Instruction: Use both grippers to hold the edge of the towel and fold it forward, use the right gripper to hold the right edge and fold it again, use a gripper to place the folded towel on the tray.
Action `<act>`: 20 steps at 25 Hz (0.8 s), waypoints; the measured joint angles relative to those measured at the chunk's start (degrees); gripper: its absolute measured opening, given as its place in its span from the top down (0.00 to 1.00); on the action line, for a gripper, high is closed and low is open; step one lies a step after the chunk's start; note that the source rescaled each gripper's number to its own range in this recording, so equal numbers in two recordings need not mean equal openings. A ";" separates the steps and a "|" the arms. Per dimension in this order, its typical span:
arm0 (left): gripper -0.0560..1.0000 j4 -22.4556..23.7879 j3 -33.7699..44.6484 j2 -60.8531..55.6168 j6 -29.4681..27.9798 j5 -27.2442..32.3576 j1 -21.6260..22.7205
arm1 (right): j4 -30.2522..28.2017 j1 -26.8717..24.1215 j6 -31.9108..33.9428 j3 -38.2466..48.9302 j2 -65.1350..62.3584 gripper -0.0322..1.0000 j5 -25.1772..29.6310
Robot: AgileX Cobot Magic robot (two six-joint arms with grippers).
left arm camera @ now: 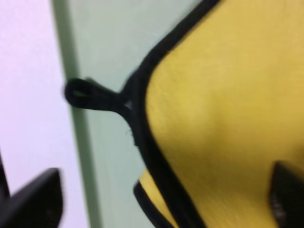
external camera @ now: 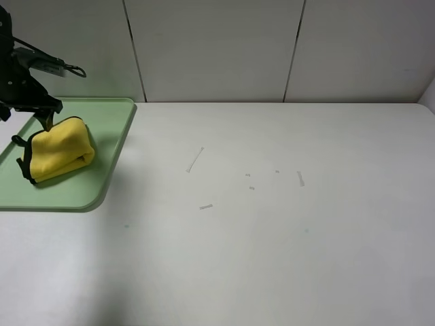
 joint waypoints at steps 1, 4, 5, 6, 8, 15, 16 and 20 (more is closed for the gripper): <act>0.07 0.21 0.00 0.00 0.00 -0.30 0.04 | 0.00 0.00 0.00 0.00 0.00 0.00 0.00; 0.02 0.21 0.00 0.00 0.00 -1.13 0.04 | 0.00 0.00 0.00 0.00 0.00 0.00 0.00; 0.01 0.21 0.00 0.00 0.00 -1.19 0.04 | 0.00 0.00 0.00 0.00 0.00 0.00 0.00; 0.01 0.21 0.00 0.00 0.00 -1.19 0.04 | 0.00 0.00 0.00 0.00 0.00 0.00 0.00; 0.01 -0.25 0.00 0.00 -0.37 -1.07 0.04 | 0.00 0.00 0.00 0.00 0.00 0.00 0.00; 0.00 -5.82 0.00 -3.50 -0.37 4.50 0.04 | 0.00 0.00 0.00 0.00 0.00 0.00 0.00; 0.00 -6.94 0.00 -4.96 -0.05 5.52 0.04 | 0.00 0.00 0.00 0.00 0.00 0.00 0.00; 0.00 -10.50 0.00 -11.82 0.01 9.22 0.04 | 0.00 0.00 0.00 0.00 0.00 0.00 0.00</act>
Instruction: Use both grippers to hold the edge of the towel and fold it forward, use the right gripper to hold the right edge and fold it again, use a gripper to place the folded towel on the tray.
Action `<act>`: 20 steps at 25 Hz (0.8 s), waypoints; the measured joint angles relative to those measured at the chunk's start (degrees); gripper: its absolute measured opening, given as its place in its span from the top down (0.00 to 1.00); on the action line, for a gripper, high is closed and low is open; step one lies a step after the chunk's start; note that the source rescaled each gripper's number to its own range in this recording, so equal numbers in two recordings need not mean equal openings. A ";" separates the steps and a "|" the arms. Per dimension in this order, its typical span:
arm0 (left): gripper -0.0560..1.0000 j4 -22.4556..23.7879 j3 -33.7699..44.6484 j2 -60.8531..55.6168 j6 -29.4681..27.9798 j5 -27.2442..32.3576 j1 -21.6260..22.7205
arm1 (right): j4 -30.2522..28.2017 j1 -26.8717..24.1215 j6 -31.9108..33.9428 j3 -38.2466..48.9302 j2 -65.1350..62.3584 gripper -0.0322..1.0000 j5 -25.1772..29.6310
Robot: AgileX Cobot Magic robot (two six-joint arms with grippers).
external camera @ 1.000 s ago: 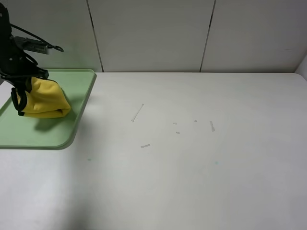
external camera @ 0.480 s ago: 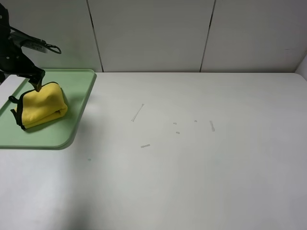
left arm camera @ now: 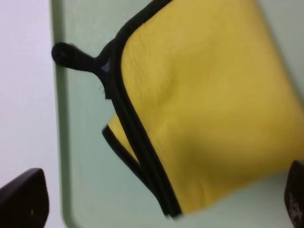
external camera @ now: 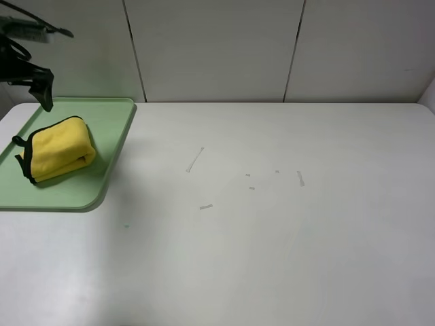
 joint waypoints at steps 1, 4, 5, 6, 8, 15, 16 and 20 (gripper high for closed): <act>0.00 -1.01 0.00 -1.60 0.29 0.91 0.00 | 0.00 0.00 0.00 0.00 0.00 0.00 0.00; 0.00 -3.38 0.53 -7.34 2.15 3.32 0.00 | 0.00 0.00 0.00 0.00 0.00 0.00 0.00; 0.00 -3.90 1.22 -8.99 2.64 4.07 0.00 | 0.00 0.00 0.00 0.00 0.00 0.00 0.00; 0.00 -4.36 1.98 -10.96 2.85 4.80 0.00 | 0.00 0.00 0.00 0.00 0.00 0.00 0.00; 0.00 -4.96 4.46 -14.77 3.02 5.57 0.00 | 0.00 0.00 0.00 0.00 0.00 0.00 0.00; 0.00 -5.37 16.25 -31.79 3.02 6.12 0.00 | 0.00 0.00 0.00 0.00 0.00 0.00 0.00; 0.00 -5.37 17.81 -34.11 3.02 6.35 0.00 | 0.00 0.00 0.00 0.00 0.00 0.00 0.00; 0.00 -5.37 24.30 -44.59 2.77 10.00 0.00 | 0.00 0.00 0.00 0.00 0.00 0.00 0.00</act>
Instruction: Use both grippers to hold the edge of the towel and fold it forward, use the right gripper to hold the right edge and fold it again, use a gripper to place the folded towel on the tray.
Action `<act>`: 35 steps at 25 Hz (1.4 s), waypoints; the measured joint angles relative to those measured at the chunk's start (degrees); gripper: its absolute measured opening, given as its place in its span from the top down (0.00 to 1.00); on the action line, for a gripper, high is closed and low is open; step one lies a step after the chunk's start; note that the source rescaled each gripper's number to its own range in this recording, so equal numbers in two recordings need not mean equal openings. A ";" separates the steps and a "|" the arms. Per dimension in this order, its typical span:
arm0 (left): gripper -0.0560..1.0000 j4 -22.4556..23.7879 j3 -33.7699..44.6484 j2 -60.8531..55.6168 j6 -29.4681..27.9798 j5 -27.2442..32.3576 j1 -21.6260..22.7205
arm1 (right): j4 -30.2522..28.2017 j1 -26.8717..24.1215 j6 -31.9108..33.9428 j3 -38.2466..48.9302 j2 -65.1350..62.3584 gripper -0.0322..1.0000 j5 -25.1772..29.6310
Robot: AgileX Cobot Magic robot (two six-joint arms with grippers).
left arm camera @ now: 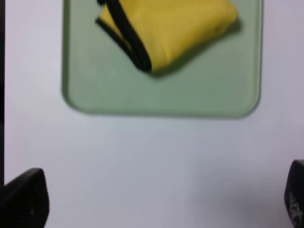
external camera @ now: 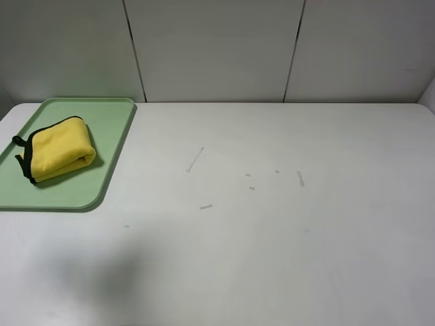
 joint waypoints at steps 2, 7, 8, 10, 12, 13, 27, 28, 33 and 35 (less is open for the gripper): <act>0.00 0.00 2.80 -5.70 -0.24 2.50 0.00 | 0.00 0.00 0.00 0.00 0.00 0.00 0.00; 0.00 -0.08 8.07 -19.77 -3.82 3.13 0.00 | 0.00 0.00 0.00 0.00 0.00 0.00 0.00; 0.00 -0.26 8.90 -22.97 -4.59 3.13 0.00 | 0.00 0.00 0.00 0.00 0.00 0.00 0.00; 0.00 -0.83 10.03 -29.24 -5.38 3.13 0.00 | 0.00 0.00 0.00 0.00 0.00 0.00 0.00; 0.00 -1.91 10.30 -35.74 -5.81 3.13 0.00 | 0.00 0.00 0.00 0.00 0.00 0.00 0.00; 0.00 -2.42 10.42 -38.30 -5.81 3.13 0.00 | 0.00 0.00 0.00 0.00 0.00 0.00 0.00; 0.00 -8.92 18.13 -54.73 4.28 3.19 -0.40 | 0.00 0.00 0.00 0.00 0.00 0.00 0.00; 0.00 -9.50 20.17 -54.73 4.35 3.19 -1.03 | 0.00 0.00 0.00 0.00 0.00 0.00 0.00; 0.00 -10.39 29.25 -54.63 4.52 -2.41 -5.43 | 0.00 0.00 0.00 0.00 0.00 0.00 0.00; 0.00 -10.46 32.12 -54.63 4.54 -5.49 -6.35 | 0.00 0.00 0.00 0.00 0.00 0.00 0.00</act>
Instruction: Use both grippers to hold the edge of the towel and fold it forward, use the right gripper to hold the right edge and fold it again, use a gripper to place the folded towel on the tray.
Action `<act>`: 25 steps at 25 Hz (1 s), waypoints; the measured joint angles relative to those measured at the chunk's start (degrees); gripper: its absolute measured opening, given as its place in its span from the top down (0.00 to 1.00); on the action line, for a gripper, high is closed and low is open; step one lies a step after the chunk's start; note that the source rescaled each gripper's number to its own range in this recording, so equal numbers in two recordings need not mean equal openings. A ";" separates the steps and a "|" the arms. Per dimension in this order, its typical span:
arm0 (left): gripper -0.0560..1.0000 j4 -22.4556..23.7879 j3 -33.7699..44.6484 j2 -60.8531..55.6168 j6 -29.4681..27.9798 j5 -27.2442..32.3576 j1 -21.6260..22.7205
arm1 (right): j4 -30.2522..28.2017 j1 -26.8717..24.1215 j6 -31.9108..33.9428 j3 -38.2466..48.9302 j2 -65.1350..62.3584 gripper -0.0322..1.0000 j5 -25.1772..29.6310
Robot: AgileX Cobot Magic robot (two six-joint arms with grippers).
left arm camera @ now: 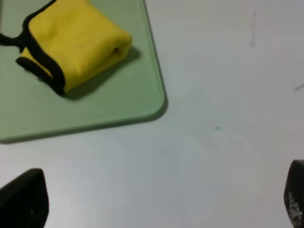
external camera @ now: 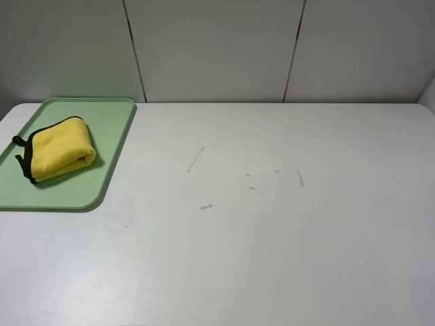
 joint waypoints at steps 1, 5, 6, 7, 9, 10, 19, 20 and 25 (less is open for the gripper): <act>0.00 -0.14 1.00 -0.49 0.00 -1.31 -0.18 | 0.00 0.00 0.00 0.00 0.00 0.00 0.00; 0.00 -0.09 2.04 -5.03 0.00 -1.85 -0.23 | 0.00 0.00 0.00 0.00 0.00 0.00 0.00; 0.00 0.24 2.12 -6.67 0.00 -1.46 -0.23 | 0.00 0.00 0.00 0.00 0.00 0.00 0.00; 0.00 0.66 2.34 -7.61 0.00 -0.55 -0.23 | 0.00 0.00 0.00 0.00 0.00 0.00 0.00; 0.00 1.10 2.77 -8.15 0.67 2.01 -0.23 | 0.00 0.00 0.00 0.00 0.00 0.00 0.00; 0.00 1.10 2.92 -8.15 1.09 2.08 -0.23 | 0.00 0.00 0.00 0.00 0.00 0.00 0.00; 0.00 1.10 2.93 -8.15 1.62 2.07 -0.23 | 0.00 0.00 0.00 0.00 0.00 0.00 0.00; 0.00 1.10 2.93 -8.15 1.69 2.07 -0.23 | 0.00 0.00 0.00 0.00 0.00 0.00 0.00; 0.00 1.10 2.93 -8.15 1.69 2.07 -0.23 | 0.05 0.00 0.00 0.00 0.00 0.00 0.00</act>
